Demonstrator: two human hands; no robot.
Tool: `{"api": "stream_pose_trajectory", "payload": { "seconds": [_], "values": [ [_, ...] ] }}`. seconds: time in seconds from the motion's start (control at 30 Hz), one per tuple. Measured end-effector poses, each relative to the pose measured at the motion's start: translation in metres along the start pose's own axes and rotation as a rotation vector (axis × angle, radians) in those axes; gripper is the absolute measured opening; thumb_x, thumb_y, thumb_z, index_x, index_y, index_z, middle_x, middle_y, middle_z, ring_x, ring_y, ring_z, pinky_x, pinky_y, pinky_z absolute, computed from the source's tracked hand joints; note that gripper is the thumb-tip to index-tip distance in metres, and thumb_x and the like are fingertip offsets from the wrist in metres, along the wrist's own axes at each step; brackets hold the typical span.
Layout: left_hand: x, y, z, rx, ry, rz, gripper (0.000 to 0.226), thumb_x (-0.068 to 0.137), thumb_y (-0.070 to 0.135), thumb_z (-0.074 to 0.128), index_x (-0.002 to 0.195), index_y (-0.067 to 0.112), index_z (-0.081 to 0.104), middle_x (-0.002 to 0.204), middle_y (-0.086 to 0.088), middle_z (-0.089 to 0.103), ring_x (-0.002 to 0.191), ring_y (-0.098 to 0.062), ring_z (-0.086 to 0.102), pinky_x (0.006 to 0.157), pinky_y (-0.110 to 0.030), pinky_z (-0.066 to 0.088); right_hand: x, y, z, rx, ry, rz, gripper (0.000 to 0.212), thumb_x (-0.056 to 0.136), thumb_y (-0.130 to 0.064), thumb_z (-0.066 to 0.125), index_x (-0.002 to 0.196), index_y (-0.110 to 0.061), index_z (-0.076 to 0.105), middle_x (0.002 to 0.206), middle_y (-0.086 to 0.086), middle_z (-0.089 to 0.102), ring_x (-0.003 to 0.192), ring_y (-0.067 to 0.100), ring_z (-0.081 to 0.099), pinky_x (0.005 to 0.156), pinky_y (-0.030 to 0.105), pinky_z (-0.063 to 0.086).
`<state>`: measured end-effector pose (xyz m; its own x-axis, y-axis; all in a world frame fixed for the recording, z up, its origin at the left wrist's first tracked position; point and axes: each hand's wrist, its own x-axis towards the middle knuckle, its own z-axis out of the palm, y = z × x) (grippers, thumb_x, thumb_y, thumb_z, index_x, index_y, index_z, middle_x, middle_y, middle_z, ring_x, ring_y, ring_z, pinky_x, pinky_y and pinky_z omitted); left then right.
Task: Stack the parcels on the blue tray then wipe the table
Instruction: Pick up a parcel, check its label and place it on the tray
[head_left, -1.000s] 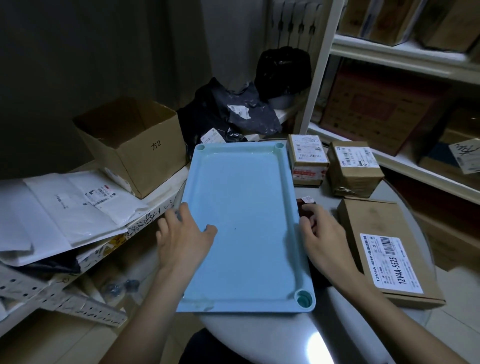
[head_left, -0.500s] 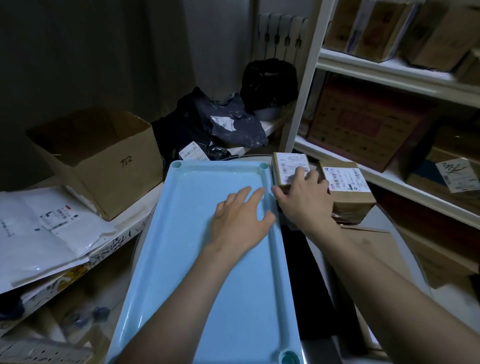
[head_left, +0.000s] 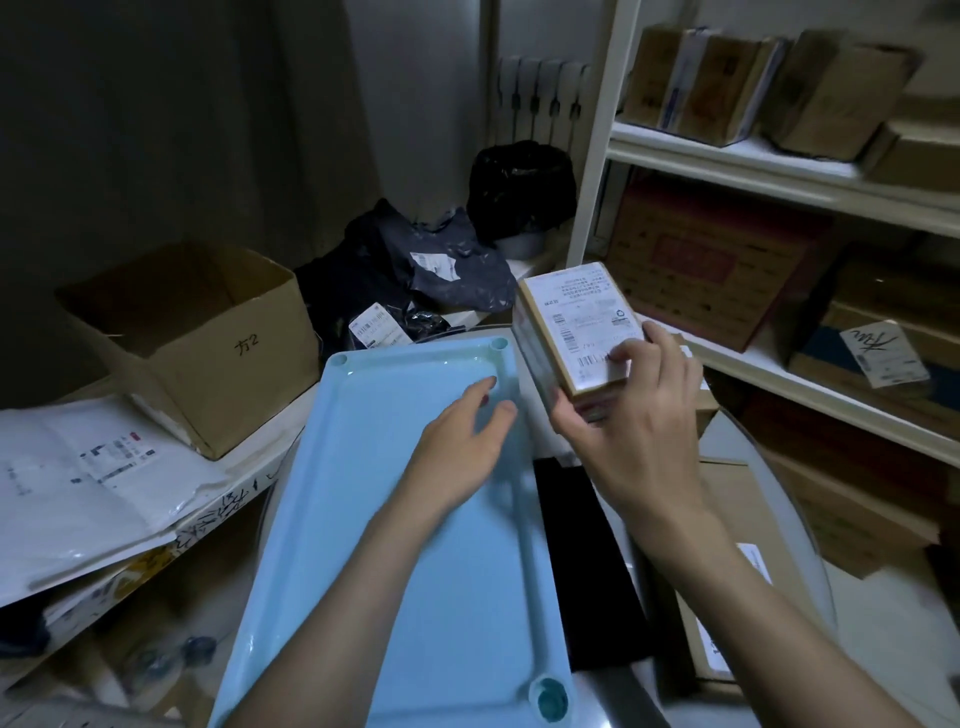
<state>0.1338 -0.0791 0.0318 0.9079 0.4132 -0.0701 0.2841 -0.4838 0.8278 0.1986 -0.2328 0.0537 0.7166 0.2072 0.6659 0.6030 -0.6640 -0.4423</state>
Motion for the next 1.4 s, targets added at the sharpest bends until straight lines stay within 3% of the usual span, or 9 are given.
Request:
{"api": "stream_pose_trajectory", "payload": {
  "seconds": [0.1,0.2,0.27,0.37,0.5,0.8,1.0,1.27,1.4],
  "values": [
    [-0.027,0.017,-0.012,-0.494,-0.02,0.002,0.049,0.089,0.059,0.05,0.136,0.048,0.045,0.132,0.015,0.059,0.12,-0.01,0.058,0.106,-0.034,0.041,-0.026,-0.023,-0.028,0.125,0.055,0.004,0.056,0.071,-0.034,0.079,0.107,-0.002,0.05,0.132,0.023,0.049,0.117,0.035,0.042,0.098,0.02,0.029],
    [-0.058,0.021,-0.019,-0.753,-0.068,0.065,0.049,0.084,0.061,0.055,0.13,0.048,0.048,0.128,0.01,0.065,0.111,-0.02,0.066,0.094,-0.041,0.052,-0.057,-0.045,-0.047,0.2,0.049,-0.034,0.061,0.071,-0.037,0.08,0.111,-0.004,0.048,0.132,0.024,0.047,0.116,0.036,0.044,0.101,0.024,0.031],
    [-0.079,0.02,-0.021,-0.759,-0.027,0.124,0.051,0.085,0.053,0.059,0.133,0.039,0.049,0.123,0.005,0.068,0.107,-0.019,0.068,0.082,-0.034,0.054,-0.077,-0.054,-0.052,0.239,0.028,-0.064,0.063,0.073,-0.043,0.078,0.115,-0.006,0.047,0.133,0.026,0.045,0.12,0.033,0.042,0.106,0.021,0.026],
    [-0.103,0.006,-0.022,-0.78,0.057,0.135,0.059,0.077,0.049,0.065,0.132,0.032,0.051,0.121,0.003,0.069,0.109,-0.017,0.067,0.079,-0.029,0.053,-0.107,-0.063,-0.054,0.336,-0.038,-0.064,0.061,0.076,-0.046,0.072,0.118,-0.012,0.045,0.137,0.021,0.039,0.125,0.026,0.038,0.11,0.019,0.022],
    [-0.123,-0.015,-0.024,-0.804,0.109,0.089,0.049,0.082,0.037,0.063,0.129,0.028,0.054,0.117,0.001,0.072,0.107,-0.016,0.068,0.076,-0.023,0.053,-0.141,-0.067,-0.049,0.411,-0.136,-0.046,0.054,0.08,-0.045,0.067,0.122,-0.019,0.045,0.144,0.01,0.033,0.13,0.012,0.03,0.11,0.016,0.022],
    [-0.131,-0.018,-0.028,-0.768,0.087,0.085,0.057,0.08,0.043,0.062,0.133,0.027,0.053,0.122,0.001,0.07,0.111,-0.017,0.067,0.081,-0.027,0.053,-0.148,-0.071,-0.054,0.432,-0.14,-0.068,0.047,0.083,-0.039,0.068,0.12,-0.019,0.046,0.142,0.008,0.033,0.127,0.018,0.037,0.108,0.013,0.026],
    [-0.133,-0.019,-0.027,-0.773,0.076,0.1,0.063,0.075,0.046,0.063,0.133,0.025,0.053,0.119,0.001,0.071,0.107,-0.015,0.068,0.077,-0.024,0.054,-0.152,-0.067,-0.055,0.422,-0.166,-0.054,0.047,0.082,-0.036,0.068,0.12,-0.02,0.046,0.142,0.009,0.034,0.131,0.023,0.039,0.103,0.036,0.043],
    [-0.132,-0.021,-0.026,-0.807,0.077,0.093,0.067,0.071,0.047,0.067,0.133,0.026,0.052,0.12,-0.006,0.069,0.106,-0.017,0.068,0.074,-0.024,0.055,-0.149,-0.06,-0.056,0.389,-0.171,-0.082,0.057,0.075,-0.017,0.082,0.119,-0.019,0.046,0.141,0.007,0.034,0.128,0.019,0.039,0.108,0.02,0.03],
    [-0.133,-0.022,-0.027,-0.801,0.049,0.1,0.083,0.069,0.049,0.069,0.145,0.037,0.036,0.141,0.007,0.052,0.109,-0.014,0.067,0.071,-0.028,0.056,-0.143,-0.058,-0.06,0.422,-0.165,-0.108,0.057,0.076,-0.022,0.081,0.121,-0.019,0.045,0.143,0.006,0.034,0.132,0.017,0.037,0.108,0.024,0.032]
  ]
}}
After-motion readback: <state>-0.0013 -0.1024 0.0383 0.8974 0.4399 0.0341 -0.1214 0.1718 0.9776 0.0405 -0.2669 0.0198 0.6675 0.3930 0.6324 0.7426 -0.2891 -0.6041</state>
